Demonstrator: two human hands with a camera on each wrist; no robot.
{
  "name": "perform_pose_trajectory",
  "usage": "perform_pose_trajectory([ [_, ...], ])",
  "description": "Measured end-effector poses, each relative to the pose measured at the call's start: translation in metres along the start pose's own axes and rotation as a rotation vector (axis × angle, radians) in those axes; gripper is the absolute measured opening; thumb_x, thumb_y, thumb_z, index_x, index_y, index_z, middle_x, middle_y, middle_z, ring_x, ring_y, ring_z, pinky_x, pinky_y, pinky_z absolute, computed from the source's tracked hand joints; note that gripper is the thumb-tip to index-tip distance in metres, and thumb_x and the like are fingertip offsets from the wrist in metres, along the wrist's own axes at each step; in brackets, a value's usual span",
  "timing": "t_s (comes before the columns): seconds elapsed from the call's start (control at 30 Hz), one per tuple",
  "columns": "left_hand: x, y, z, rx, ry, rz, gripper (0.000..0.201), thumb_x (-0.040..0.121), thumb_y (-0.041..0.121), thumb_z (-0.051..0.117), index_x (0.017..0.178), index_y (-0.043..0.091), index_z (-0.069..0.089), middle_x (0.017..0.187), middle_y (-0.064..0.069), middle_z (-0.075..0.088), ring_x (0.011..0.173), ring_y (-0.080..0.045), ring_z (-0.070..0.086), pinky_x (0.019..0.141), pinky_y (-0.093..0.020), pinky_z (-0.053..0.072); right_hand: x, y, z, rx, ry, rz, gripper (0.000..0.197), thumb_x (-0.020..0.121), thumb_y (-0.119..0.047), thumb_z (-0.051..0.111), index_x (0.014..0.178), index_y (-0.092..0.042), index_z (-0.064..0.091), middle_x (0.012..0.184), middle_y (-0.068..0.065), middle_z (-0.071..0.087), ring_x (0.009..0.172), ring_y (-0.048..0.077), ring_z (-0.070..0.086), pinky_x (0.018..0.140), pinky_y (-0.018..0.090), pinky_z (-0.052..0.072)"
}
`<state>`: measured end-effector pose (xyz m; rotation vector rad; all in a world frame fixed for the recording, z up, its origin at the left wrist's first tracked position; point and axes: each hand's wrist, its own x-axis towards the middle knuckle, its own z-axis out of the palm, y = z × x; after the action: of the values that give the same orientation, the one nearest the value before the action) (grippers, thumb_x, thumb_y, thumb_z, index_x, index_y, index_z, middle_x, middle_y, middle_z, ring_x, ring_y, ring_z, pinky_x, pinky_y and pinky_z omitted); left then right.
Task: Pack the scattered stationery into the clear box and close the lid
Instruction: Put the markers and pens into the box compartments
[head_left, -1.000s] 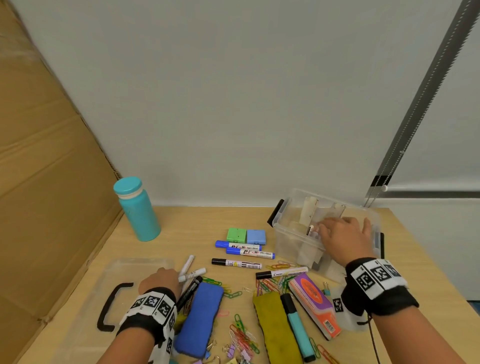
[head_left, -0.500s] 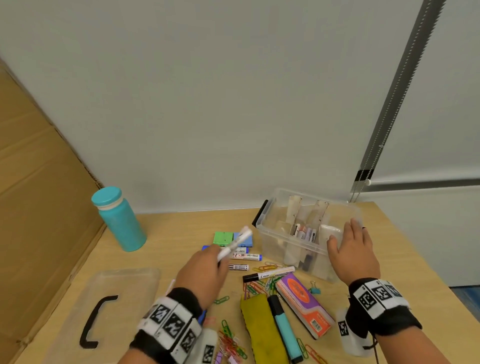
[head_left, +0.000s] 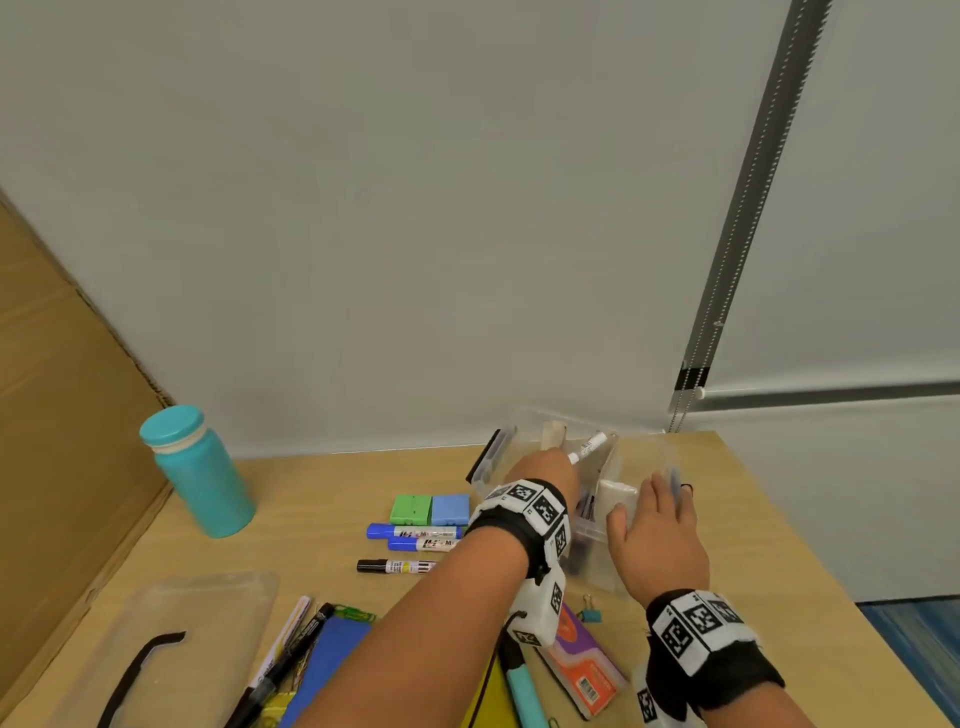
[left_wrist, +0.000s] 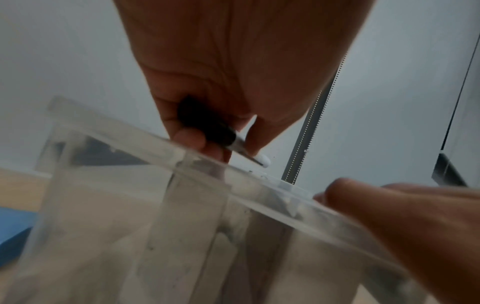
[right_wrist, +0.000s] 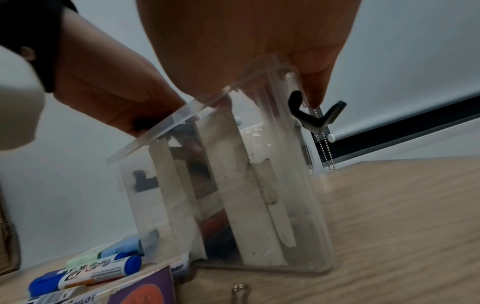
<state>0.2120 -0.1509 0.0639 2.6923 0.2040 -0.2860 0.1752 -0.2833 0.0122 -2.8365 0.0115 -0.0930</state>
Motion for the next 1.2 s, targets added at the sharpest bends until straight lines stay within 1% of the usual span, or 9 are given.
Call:
perform_pose_trajectory([
  [0.23, -0.003, 0.012, 0.009, 0.122, -0.070, 0.071, 0.024, 0.095, 0.009, 0.046, 0.115, 0.000, 0.056, 0.115, -0.019, 0.064, 0.106, -0.034, 0.061, 0.088, -0.038, 0.048, -0.001, 0.000, -0.001, 0.017, 0.020, -0.005, 0.062, 0.097, -0.039, 0.024, 0.148, -0.003, 0.022, 0.157, 0.010, 0.019, 0.146, 0.033, 0.004, 0.119, 0.041, 0.014],
  [0.43, -0.051, -0.014, 0.004, -0.184, 0.212, 0.311, 0.040, 0.097, 0.015, 0.040, 0.137, 0.017, 0.042, 0.136, -0.004, 0.050, 0.122, -0.021, 0.050, 0.105, -0.036, 0.042, -0.001, 0.001, -0.002, 0.029, 0.021, -0.021, 0.063, 0.097, -0.039, 0.025, 0.148, -0.003, 0.022, 0.157, 0.011, 0.019, 0.146, 0.033, 0.005, 0.119, 0.042, 0.015],
  [0.53, -0.077, -0.056, 0.002, -0.222, 0.415, 0.351, 0.030, 0.096, 0.019, 0.043, 0.125, 0.023, 0.049, 0.124, 0.011, 0.046, 0.116, -0.003, 0.042, 0.102, -0.020, 0.036, -0.002, 0.001, 0.000, 0.039, 0.014, -0.015, 0.062, 0.097, -0.040, 0.026, 0.148, -0.004, 0.023, 0.157, 0.010, 0.020, 0.145, 0.032, 0.007, 0.118, 0.043, 0.017],
  [0.63, -0.083, -0.113, 0.003, -0.160, 0.485, 0.204, 0.015, 0.094, 0.017, 0.046, 0.106, 0.023, 0.052, 0.107, 0.011, 0.045, 0.103, -0.005, 0.043, 0.092, -0.020, 0.038, -0.004, 0.001, -0.001, 0.041, 0.060, -0.059, 0.059, 0.097, -0.036, 0.029, 0.145, -0.003, 0.028, 0.154, 0.013, 0.026, 0.145, 0.033, 0.011, 0.119, 0.044, 0.014],
  [0.73, -0.073, -0.162, 0.011, 0.134, 0.332, 0.061, 0.019, 0.094, 0.014, 0.044, 0.104, 0.026, 0.055, 0.111, 0.005, 0.054, 0.104, -0.016, 0.048, 0.089, -0.030, 0.043, -0.005, 0.002, -0.003, 0.038, 0.118, -0.102, 0.054, 0.097, -0.033, 0.028, 0.141, -0.002, 0.036, 0.150, 0.016, 0.035, 0.142, 0.033, 0.020, 0.119, 0.043, 0.012],
  [0.87, -0.063, -0.199, 0.022, 0.401, 0.038, -0.019, 0.041, 0.089, 0.001, 0.044, 0.124, 0.023, 0.050, 0.134, -0.003, 0.046, 0.123, -0.024, 0.042, 0.096, -0.035, 0.042, -0.001, 0.007, 0.005, 0.027, 0.129, -0.111, 0.064, 0.089, -0.041, 0.018, 0.133, -0.005, 0.047, 0.141, 0.015, 0.046, 0.131, 0.036, 0.036, 0.112, 0.049, 0.026],
  [0.97, -0.059, -0.209, 0.025, 0.413, -0.041, -0.106, 0.047, 0.090, 0.003, 0.045, 0.132, 0.023, 0.045, 0.140, -0.004, 0.041, 0.127, -0.025, 0.039, 0.102, -0.038, 0.042, -0.006, 0.005, 0.005, -0.010, 0.201, -0.122, 0.051, 0.092, -0.035, 0.037, 0.136, -0.010, 0.045, 0.147, 0.011, 0.039, 0.138, 0.039, 0.027, 0.115, 0.055, 0.017],
  [1.07, -0.057, -0.209, 0.030, 0.443, -0.040, -0.121, 0.036, 0.091, 0.009, 0.045, 0.124, 0.022, 0.052, 0.132, -0.003, 0.048, 0.122, -0.023, 0.042, 0.097, -0.036, 0.044, -0.027, -0.016, -0.004, 0.065, 0.323, -0.420, 0.043, 0.091, -0.031, 0.040, 0.131, -0.016, 0.048, 0.142, 0.005, 0.044, 0.137, 0.030, 0.031, 0.116, 0.046, 0.014],
  [1.2, -0.054, -0.210, 0.033, 0.490, -0.050, -0.138, 0.024, 0.092, 0.017, 0.047, 0.112, 0.019, 0.059, 0.122, -0.004, 0.056, 0.117, -0.023, 0.047, 0.093, -0.036, 0.045, -0.055, -0.058, 0.005, 0.157, 0.135, -0.855, 0.027, 0.091, -0.025, 0.043, 0.113, -0.022, 0.057, 0.115, -0.005, 0.059, 0.107, 0.011, 0.055, 0.091, 0.031, 0.050],
])
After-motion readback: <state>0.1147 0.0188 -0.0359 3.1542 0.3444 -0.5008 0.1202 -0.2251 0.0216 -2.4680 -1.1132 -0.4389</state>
